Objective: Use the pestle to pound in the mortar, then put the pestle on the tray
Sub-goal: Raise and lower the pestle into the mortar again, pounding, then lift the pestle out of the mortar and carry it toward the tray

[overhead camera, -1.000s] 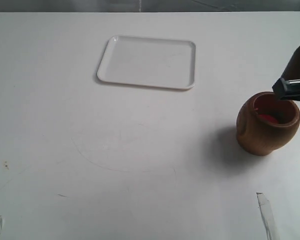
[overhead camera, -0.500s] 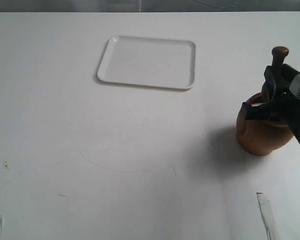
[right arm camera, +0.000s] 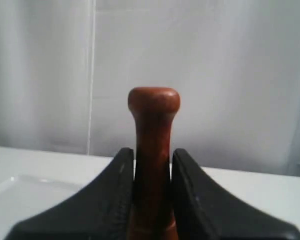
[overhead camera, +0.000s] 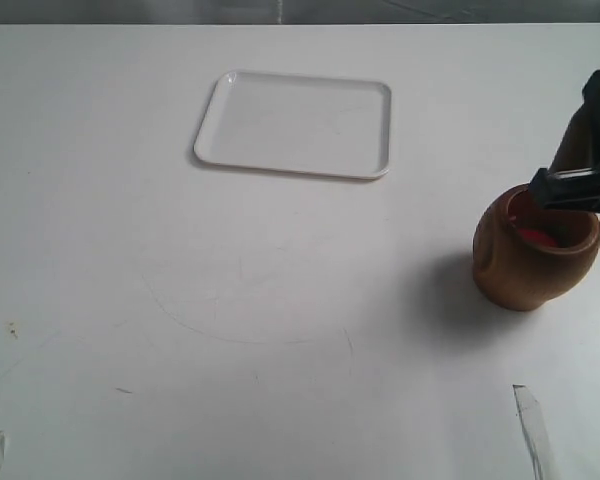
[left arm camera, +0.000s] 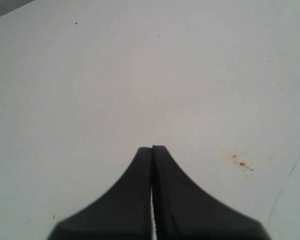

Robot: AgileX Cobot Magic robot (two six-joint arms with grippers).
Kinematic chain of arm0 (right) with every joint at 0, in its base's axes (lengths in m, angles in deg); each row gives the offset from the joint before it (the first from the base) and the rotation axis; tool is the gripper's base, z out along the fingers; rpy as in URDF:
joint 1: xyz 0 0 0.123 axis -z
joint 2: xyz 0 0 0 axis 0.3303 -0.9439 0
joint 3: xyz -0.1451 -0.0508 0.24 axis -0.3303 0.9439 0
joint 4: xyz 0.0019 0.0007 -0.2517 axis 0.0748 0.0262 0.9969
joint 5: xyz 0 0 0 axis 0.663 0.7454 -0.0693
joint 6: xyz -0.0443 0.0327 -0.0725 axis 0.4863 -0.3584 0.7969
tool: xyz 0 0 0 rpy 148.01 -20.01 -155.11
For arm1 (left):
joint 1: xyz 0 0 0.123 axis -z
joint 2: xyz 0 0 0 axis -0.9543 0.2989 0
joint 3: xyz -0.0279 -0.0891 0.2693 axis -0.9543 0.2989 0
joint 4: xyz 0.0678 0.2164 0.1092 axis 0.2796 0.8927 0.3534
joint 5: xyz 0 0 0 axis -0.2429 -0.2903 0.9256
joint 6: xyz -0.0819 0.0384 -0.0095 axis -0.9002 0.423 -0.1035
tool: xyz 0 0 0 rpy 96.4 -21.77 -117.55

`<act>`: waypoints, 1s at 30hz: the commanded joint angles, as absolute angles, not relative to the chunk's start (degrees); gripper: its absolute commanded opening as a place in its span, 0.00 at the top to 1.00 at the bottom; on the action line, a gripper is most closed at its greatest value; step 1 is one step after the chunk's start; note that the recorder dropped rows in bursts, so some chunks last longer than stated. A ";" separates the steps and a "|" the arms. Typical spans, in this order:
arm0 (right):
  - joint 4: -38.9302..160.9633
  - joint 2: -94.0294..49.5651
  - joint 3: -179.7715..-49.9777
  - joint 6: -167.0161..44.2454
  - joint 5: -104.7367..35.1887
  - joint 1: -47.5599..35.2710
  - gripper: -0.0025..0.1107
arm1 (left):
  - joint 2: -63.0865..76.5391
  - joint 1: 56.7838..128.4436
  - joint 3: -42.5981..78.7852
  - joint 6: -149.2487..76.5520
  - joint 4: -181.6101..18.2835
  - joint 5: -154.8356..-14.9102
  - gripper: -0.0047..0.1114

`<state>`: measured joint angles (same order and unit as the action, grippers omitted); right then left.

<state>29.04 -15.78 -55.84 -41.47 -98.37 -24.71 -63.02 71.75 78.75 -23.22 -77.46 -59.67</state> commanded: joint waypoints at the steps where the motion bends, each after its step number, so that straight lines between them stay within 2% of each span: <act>1: 26.28 -22.48 -56.11 -40.85 -96.61 -24.67 0.98 | -63.09 72.19 78.79 -23.69 -77.88 -59.84 0.96; 7: 25.63 -34.67 -56.11 -43.63 -99.51 -24.67 0.98 | -63.09 72.19 78.79 -23.69 -77.88 -59.84 0.96; 10: 26.34 -35.87 -56.11 -44.51 -102.68 -24.67 0.98 | -63.09 72.19 78.79 -23.69 -77.88 -59.84 0.96; 14: 29.65 -30.41 -56.11 -44.51 -104.74 -24.67 0.98 | -63.09 72.19 78.79 -23.69 -77.88 -59.84 0.96; 22: 31.04 -9.01 -56.11 -40.70 -103.39 -24.67 0.98 | -63.09 72.19 78.79 -23.69 -77.88 -59.84 0.96; 26: 28.15 -6.77 -56.11 -37.97 -99.23 -24.67 0.98 | -63.09 72.19 78.79 -23.69 -77.88 -59.84 0.96; 30: 28.02 -10.29 -56.11 -38.26 -96.85 -24.67 0.98 | -63.09 72.19 78.79 -23.69 -77.88 -59.84 0.96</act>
<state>28.15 -7.99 -56.21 -38.85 -98.79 -24.71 -63.02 71.75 78.75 -23.22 -77.46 -59.67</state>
